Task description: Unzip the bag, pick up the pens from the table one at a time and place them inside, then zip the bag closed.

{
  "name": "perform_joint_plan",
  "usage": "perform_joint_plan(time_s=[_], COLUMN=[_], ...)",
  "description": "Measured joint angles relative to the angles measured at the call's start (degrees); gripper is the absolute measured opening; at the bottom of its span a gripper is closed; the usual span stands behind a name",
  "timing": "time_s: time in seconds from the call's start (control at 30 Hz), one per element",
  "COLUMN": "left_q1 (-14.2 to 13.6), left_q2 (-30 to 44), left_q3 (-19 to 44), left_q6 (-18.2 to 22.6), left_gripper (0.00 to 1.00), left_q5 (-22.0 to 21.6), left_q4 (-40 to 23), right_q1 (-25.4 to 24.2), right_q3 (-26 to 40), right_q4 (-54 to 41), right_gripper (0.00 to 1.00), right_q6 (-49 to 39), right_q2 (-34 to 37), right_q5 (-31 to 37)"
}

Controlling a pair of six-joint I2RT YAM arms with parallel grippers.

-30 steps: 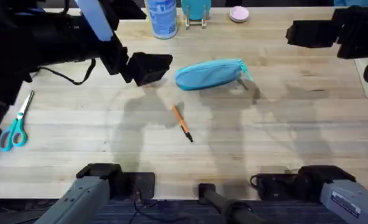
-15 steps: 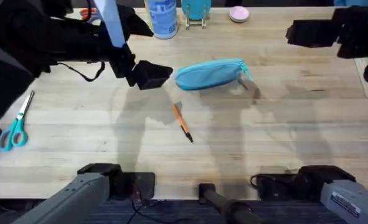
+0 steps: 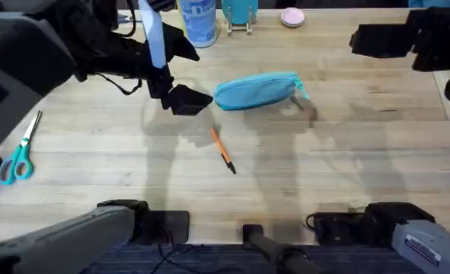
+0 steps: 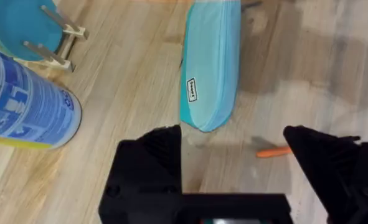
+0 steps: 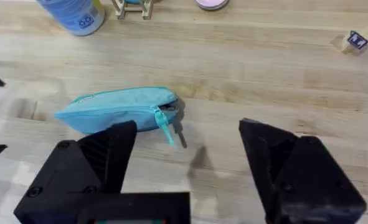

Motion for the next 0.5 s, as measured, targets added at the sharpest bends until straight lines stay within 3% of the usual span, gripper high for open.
perform_joint_plan(time_s=[0.17, 0.5], left_q1=[0.00, 0.00], left_q2=[3.96, 11.82], left_q3=[0.00, 0.00], left_q6=[2.41, 3.48], left_gripper=[0.996, 0.995], left_q5=[0.46, 4.13], left_q4=[1.68, 6.31], right_q1=[0.00, 0.00], right_q3=[0.00, 0.00], right_q4=[0.01, 0.00], right_gripper=[0.997, 0.997], right_q6=[0.00, 0.00], right_q2=[0.02, 0.02], right_q5=[0.00, 0.00])
